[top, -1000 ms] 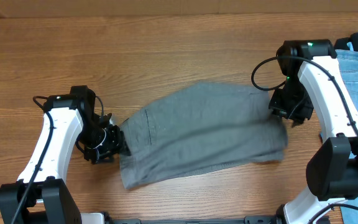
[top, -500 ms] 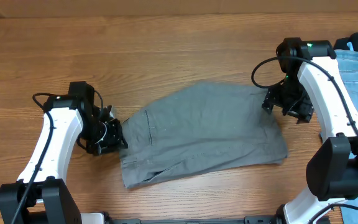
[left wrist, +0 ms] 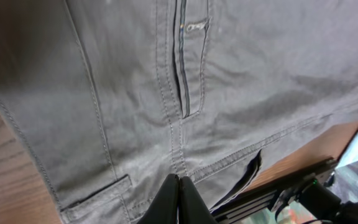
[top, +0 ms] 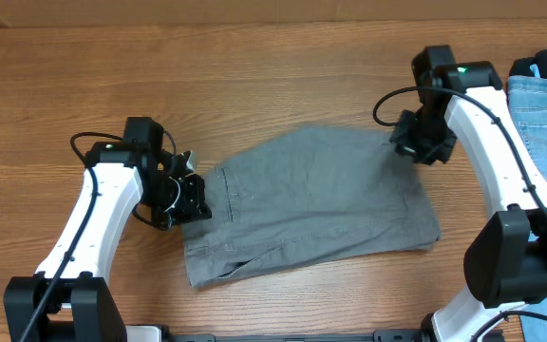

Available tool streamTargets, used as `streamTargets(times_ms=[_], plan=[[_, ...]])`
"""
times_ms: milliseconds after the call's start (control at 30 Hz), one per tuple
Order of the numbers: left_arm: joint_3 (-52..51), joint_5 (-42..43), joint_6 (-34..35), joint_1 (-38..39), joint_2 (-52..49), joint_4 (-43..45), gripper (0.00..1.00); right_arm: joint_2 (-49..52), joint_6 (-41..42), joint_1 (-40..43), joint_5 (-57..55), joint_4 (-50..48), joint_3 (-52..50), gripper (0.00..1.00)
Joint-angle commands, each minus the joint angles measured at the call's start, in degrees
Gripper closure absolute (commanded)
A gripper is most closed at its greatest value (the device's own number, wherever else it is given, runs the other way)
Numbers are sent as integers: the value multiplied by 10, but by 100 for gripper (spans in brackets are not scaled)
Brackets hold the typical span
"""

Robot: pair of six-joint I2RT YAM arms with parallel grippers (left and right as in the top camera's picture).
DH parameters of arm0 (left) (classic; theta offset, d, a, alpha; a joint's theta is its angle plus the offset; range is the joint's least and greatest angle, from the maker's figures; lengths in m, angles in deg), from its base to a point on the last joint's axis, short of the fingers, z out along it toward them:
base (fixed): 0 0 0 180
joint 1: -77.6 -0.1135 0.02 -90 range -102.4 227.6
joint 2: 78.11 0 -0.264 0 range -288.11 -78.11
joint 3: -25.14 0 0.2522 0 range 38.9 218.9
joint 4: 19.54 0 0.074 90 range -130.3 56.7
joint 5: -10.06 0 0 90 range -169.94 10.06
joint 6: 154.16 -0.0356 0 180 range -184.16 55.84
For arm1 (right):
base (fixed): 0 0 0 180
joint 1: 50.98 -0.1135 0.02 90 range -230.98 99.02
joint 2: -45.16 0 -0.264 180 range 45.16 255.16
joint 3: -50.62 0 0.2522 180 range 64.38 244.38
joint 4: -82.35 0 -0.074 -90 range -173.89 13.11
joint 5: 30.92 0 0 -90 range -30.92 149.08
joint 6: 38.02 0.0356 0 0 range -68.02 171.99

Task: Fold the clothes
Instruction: 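Lower the shorts onto the table and release both grippers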

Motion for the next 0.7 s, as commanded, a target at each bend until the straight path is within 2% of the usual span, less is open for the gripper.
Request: streamTargets(times_ms=[0, 233, 667], plan=[[-11, -25, 30, 6, 10, 0, 96, -7, -1, -13, 23, -22, -2, 75], [-54, -9, 47, 6, 0, 44, 96, -2, -1, -16, 19, -63, -10, 76], [-73, 7, 46, 12, -66, 108, 96, -1, -1, -16, 33, -146, -94, 76]])
